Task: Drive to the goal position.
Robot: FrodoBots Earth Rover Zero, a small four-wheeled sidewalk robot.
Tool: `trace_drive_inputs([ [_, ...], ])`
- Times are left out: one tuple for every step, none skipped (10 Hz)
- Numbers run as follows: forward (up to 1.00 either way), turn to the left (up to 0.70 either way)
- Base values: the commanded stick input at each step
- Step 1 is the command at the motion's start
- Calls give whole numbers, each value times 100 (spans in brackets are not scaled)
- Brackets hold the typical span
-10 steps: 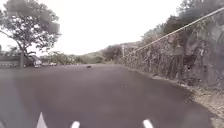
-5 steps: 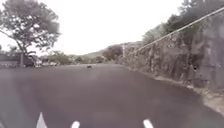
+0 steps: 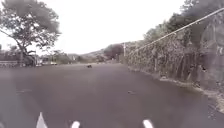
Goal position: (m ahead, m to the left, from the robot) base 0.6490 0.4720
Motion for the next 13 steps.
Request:
trace_drive_inputs([
  [50, 0],
  [50, 0],
  [50, 0],
  [50, 0],
  [50, 0],
  [50, 0],
  [50, 0],
  [50, 0],
  [50, 0],
  [50, 0],
  [50, 0],
  [50, 0],
  [50, 0],
])
